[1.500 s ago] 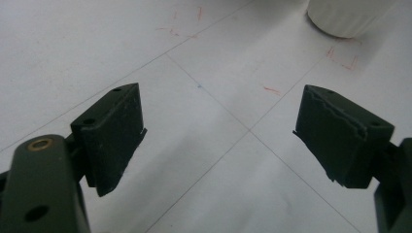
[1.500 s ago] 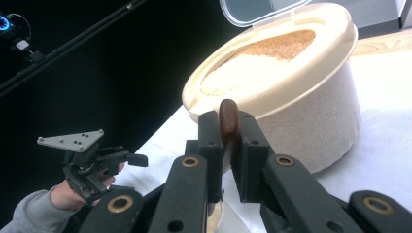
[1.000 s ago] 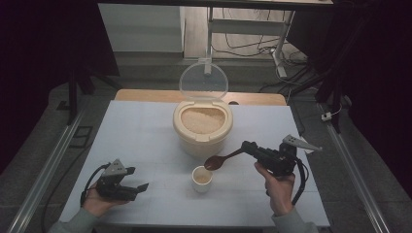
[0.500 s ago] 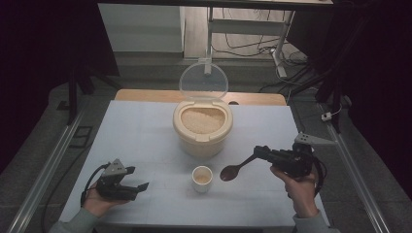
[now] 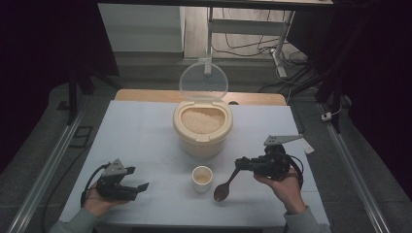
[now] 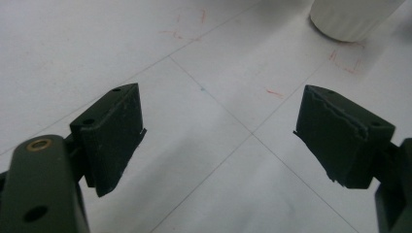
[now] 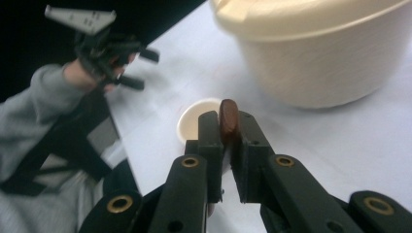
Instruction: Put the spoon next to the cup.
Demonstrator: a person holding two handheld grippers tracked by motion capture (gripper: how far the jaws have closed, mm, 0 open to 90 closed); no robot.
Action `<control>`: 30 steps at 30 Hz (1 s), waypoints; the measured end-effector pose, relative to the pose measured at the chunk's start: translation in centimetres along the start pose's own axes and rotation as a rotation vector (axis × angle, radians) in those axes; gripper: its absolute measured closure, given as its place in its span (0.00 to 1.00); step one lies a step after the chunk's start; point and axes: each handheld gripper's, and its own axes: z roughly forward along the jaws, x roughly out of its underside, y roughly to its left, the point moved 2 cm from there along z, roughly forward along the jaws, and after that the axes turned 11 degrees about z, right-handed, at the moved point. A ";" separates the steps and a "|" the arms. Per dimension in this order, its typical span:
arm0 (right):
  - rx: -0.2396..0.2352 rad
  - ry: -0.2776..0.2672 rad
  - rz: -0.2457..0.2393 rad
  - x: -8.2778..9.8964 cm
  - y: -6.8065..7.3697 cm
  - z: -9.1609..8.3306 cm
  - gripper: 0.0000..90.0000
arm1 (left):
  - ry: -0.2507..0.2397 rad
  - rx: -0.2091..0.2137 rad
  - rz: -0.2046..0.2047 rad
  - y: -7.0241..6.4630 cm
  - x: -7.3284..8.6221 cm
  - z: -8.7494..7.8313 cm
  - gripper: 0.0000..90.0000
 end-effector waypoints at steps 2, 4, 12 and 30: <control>0.002 0.045 -0.009 0.0 0.1 0.7 0.92 | 0.002 0.003 0.004 0.0 0.0 0.0 0.19; 0.003 0.090 -0.014 0.0 0.0 1.5 0.92 | 0.002 0.002 0.002 0.0 0.0 0.1 0.19; -0.019 0.149 -0.024 -0.8 -0.3 4.0 0.91 | 0.002 0.001 0.003 0.0 0.0 0.0 0.19; 0.240 0.061 -0.089 0.1 -5.4 8.0 0.65 | 0.012 0.003 0.004 0.1 0.1 0.1 0.19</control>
